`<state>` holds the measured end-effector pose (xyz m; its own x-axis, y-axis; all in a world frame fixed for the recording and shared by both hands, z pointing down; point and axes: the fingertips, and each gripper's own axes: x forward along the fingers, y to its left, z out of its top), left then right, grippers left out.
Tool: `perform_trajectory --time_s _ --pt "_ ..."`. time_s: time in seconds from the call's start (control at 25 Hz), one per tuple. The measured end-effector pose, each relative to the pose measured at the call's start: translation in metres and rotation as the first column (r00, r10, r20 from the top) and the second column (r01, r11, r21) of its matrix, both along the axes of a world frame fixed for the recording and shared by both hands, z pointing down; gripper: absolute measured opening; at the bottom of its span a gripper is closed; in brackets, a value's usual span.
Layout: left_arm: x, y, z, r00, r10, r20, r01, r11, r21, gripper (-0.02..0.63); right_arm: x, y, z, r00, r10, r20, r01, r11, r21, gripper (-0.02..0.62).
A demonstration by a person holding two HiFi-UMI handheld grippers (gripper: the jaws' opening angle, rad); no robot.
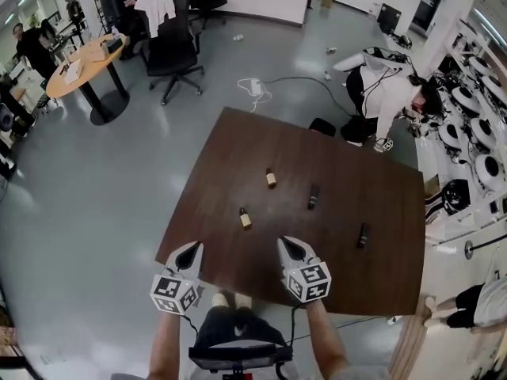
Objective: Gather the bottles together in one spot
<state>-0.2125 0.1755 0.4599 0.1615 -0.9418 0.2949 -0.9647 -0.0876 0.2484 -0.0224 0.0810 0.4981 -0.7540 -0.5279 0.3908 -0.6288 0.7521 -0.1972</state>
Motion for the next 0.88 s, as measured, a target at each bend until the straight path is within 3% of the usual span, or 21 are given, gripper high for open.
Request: perform_trajectory --time_s 0.88 --pt "-0.051 -0.054 0.087 0.997 0.047 -0.065 -0.055 0.99 -0.129 0.002 -0.08 -0.052 0.079 0.991 -0.061 -0.119 0.05 0.994 -0.099 0.002"
